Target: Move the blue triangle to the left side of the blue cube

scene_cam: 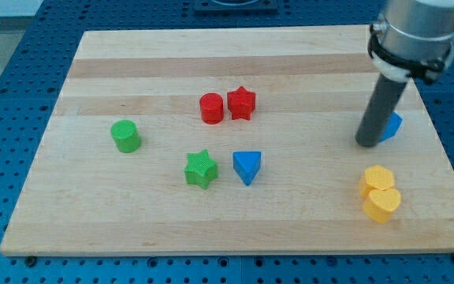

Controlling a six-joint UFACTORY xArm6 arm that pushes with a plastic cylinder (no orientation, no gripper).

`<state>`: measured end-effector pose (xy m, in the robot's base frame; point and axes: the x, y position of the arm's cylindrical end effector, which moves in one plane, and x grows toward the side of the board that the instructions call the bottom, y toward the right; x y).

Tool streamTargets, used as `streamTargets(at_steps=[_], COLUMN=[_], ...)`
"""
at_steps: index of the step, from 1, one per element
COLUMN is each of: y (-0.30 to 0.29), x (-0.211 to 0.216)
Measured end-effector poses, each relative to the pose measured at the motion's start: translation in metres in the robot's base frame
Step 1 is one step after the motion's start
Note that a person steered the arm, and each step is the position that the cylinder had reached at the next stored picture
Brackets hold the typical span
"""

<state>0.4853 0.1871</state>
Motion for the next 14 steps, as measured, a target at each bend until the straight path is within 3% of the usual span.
streamTargets(at_steps=[1, 2, 3, 4, 5, 6, 7, 9, 10, 11, 12, 13, 14], y=[0.046, 0.058, -0.005, -0.038, -0.063, -0.137, -0.186, -0.133, -0.133, -0.134, -0.192, -0.226, -0.164], x=[0.018, -0.016, -0.059, -0.015, 0.074, 0.101, 0.073, -0.015, -0.020, 0.027, 0.024, -0.005, -0.057])
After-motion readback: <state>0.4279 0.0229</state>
